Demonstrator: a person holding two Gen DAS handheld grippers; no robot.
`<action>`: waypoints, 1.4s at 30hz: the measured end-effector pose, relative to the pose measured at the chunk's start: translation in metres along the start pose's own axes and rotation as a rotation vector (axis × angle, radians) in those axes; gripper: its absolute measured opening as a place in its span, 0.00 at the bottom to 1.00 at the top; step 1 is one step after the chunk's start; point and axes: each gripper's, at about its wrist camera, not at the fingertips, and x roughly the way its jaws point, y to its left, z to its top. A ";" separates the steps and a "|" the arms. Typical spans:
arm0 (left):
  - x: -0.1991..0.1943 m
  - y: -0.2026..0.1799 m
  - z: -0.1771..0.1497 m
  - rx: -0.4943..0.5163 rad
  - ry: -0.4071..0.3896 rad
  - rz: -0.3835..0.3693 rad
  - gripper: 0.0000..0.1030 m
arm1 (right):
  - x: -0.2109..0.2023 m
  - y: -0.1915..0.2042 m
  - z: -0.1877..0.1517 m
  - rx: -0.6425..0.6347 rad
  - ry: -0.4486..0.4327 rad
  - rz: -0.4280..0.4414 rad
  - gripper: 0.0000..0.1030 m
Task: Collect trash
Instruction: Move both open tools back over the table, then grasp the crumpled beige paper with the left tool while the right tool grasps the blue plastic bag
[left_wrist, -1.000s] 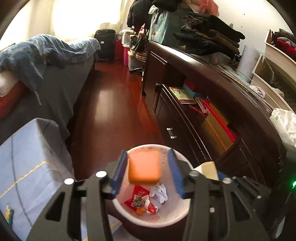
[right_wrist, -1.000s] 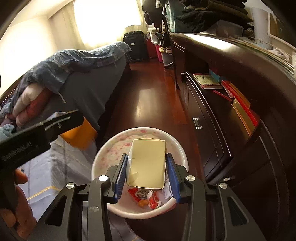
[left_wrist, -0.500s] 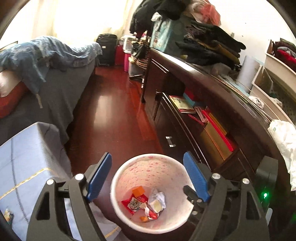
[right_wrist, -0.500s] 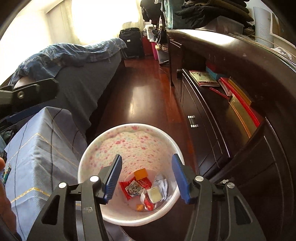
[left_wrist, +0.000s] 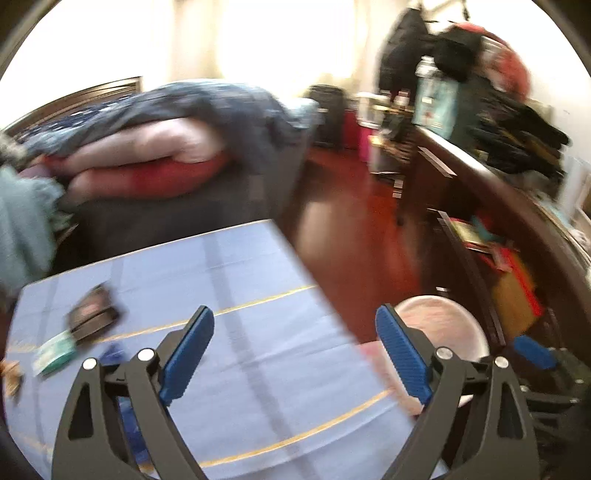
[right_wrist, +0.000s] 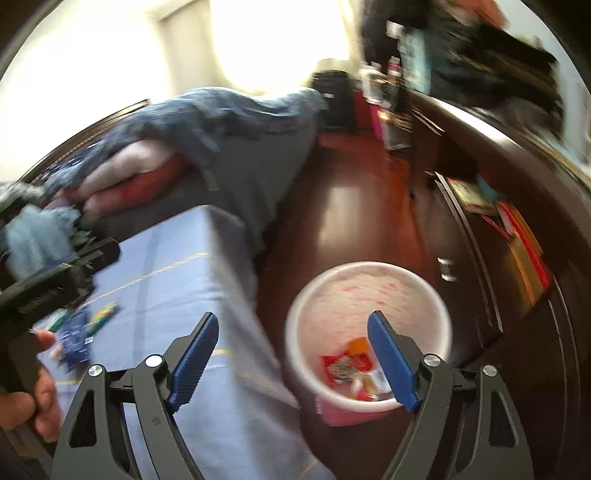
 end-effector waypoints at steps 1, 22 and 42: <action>-0.005 0.013 -0.002 -0.019 0.001 0.018 0.88 | -0.003 0.010 -0.001 -0.019 0.001 0.018 0.83; -0.053 0.308 -0.082 -0.351 0.085 0.500 0.92 | -0.007 0.241 -0.045 -0.425 0.075 0.279 0.86; -0.001 0.368 -0.098 -0.345 0.179 0.401 0.68 | 0.062 0.285 -0.061 -0.397 0.206 0.245 0.79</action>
